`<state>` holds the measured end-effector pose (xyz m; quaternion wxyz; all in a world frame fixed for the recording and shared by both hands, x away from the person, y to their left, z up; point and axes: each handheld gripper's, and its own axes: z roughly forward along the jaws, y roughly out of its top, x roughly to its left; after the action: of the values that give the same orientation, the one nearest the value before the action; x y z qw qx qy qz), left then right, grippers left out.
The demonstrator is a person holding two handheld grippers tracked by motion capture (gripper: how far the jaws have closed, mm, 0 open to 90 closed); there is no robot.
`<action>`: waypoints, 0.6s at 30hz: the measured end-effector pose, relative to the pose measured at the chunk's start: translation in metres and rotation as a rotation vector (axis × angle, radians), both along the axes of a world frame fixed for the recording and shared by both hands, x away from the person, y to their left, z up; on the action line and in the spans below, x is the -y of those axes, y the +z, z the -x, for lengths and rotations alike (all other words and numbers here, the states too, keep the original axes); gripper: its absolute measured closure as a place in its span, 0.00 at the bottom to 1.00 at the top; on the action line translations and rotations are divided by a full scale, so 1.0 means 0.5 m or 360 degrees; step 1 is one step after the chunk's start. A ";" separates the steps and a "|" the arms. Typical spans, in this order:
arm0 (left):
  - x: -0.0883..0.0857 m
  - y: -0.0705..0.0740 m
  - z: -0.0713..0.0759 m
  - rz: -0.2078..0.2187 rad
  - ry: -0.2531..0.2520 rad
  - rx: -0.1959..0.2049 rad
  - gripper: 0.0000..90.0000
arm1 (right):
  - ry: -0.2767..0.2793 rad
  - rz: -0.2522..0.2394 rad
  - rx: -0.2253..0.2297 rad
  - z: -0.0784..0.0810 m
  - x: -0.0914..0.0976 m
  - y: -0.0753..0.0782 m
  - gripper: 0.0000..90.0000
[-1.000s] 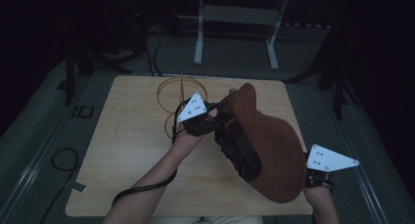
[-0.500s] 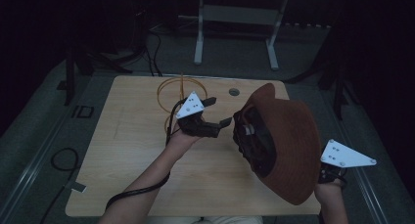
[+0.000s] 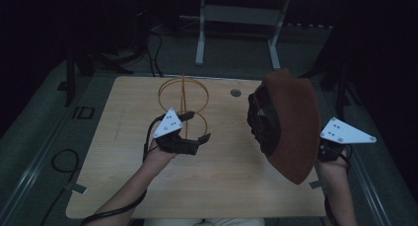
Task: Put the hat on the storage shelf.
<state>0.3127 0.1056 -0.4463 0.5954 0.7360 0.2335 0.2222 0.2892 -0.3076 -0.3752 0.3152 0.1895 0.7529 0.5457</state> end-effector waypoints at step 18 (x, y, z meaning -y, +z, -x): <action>-0.135 -0.141 0.114 -0.0032 0.0307 -0.0062 0.14 | -0.0016 0.0129 0.0071 -0.141 -0.131 0.071 0.98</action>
<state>0.2554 0.1728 -0.5169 0.5592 0.7202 0.3125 0.2663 0.3597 -0.2422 -0.3395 0.3421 0.1681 0.7662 0.5173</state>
